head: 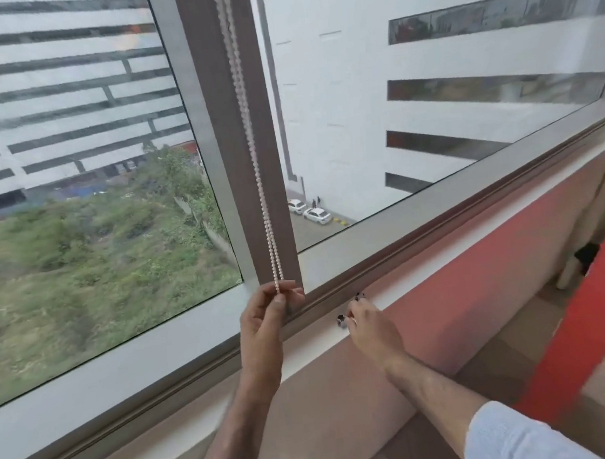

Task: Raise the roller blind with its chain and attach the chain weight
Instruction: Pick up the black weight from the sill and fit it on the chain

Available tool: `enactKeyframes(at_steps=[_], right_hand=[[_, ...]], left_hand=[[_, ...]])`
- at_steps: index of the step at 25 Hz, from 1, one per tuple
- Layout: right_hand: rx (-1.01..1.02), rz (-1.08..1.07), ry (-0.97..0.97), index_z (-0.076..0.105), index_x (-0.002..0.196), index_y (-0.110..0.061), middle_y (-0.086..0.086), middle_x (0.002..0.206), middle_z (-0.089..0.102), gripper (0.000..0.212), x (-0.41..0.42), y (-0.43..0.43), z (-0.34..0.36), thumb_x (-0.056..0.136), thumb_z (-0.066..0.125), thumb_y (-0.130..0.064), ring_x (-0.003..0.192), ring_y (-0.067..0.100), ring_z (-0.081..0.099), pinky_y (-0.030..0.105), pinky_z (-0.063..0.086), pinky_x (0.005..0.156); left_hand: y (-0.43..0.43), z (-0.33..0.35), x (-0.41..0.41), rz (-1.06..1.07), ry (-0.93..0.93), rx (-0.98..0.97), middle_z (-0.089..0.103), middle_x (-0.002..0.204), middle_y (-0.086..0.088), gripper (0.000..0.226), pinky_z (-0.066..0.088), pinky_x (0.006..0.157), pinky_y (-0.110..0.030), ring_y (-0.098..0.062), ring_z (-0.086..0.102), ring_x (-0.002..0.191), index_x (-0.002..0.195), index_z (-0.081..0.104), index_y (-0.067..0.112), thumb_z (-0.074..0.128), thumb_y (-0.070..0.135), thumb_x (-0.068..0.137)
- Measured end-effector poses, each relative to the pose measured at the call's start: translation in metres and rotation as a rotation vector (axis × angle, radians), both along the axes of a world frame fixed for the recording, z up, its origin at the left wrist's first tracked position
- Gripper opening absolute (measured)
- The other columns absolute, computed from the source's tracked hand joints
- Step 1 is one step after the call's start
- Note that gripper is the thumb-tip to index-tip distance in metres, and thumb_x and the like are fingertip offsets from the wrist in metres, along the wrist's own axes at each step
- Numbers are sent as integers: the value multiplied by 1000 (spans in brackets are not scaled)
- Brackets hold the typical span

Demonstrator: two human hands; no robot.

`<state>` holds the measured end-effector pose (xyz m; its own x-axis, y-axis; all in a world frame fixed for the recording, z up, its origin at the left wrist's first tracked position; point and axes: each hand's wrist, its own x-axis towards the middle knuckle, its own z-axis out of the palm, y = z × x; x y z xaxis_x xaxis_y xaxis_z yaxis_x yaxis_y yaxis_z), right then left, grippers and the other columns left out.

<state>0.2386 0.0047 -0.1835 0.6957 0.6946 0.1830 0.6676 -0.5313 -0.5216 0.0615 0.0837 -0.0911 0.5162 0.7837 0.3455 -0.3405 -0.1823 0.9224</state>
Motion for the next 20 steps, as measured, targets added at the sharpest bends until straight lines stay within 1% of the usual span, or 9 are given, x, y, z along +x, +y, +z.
enactKeyframes(at_steps=[2, 4, 6, 10, 12, 14, 16, 18, 20], right_hand=[[-101, 77, -80, 56, 106, -13, 4, 114, 59, 14, 9, 12, -15, 104, 49, -25, 94, 31, 68, 37, 48, 65], [-169, 110, -145, 52, 111, -13, 7, 118, 59, 11, 15, 21, -25, 105, 51, -22, 92, 32, 70, 37, 46, 61], [-214, 137, -186, 51, 113, -12, 8, 118, 58, 11, 18, 27, -30, 104, 53, -18, 91, 31, 70, 36, 43, 60], [-252, 130, -226, 51, 111, -11, 11, 117, 58, 14, 21, 33, -33, 100, 52, -3, 89, 27, 70, 32, 39, 60], [-271, 118, -228, 52, 113, -11, 11, 120, 57, 20, 20, 34, -34, 97, 51, 2, 93, 26, 70, 32, 43, 60], [-267, 117, -209, 53, 117, -10, 10, 122, 57, 26, 20, 35, -36, 96, 52, 6, 98, 25, 70, 32, 50, 65], [-233, 115, -174, 53, 116, -11, 9, 121, 59, 26, 19, 36, -38, 96, 54, 5, 96, 25, 69, 30, 49, 65], [-181, 132, -156, 52, 111, -14, 7, 115, 61, 19, 17, 38, -39, 97, 54, 0, 88, 24, 68, 31, 51, 63], [-90, 132, -124, 50, 103, -18, 2, 107, 60, 11, 12, 40, -32, 97, 54, -10, 82, 22, 65, 38, 57, 66]], left_hand=[[-1, -3, 3, 40, -29, -11, 75, 86, -10, 27, 53, 88, -21, -18, 76, 93, 103, 67, -4, 41, -8, 103], [-2, -6, 5, 75, -55, -3, 76, 85, -9, 26, 52, 98, -31, -28, 74, 100, 104, 69, 2, 43, 4, 103], [-5, -10, 10, 99, -81, -12, 75, 86, -12, 27, 50, 104, -39, -32, 72, 102, 106, 69, 3, 45, 15, 103], [-9, -8, 13, 108, -160, -89, 74, 85, -12, 28, 51, 99, -36, -28, 73, 97, 98, 72, 8, 46, 19, 101], [-6, -7, 10, 91, -168, -117, 76, 87, -8, 31, 51, 98, -37, -25, 74, 99, 89, 76, 14, 48, 22, 100], [1, -4, 6, 70, -180, -143, 76, 92, -8, 32, 49, 99, -41, -23, 73, 102, 82, 76, 14, 51, 24, 100], [9, -1, 4, 50, -182, -140, 74, 98, -11, 30, 51, 98, -43, -23, 71, 106, 80, 76, 13, 64, 34, 98], [16, 2, 1, 22, -167, -158, 73, 104, -10, 37, 57, 89, -36, -20, 68, 109, 81, 77, 14, 79, 51, 85], [20, 4, -1, -8, -175, -196, 72, 107, -8, 42, 58, 79, -29, -18, 66, 110, 81, 77, 15, 86, 56, 75]])
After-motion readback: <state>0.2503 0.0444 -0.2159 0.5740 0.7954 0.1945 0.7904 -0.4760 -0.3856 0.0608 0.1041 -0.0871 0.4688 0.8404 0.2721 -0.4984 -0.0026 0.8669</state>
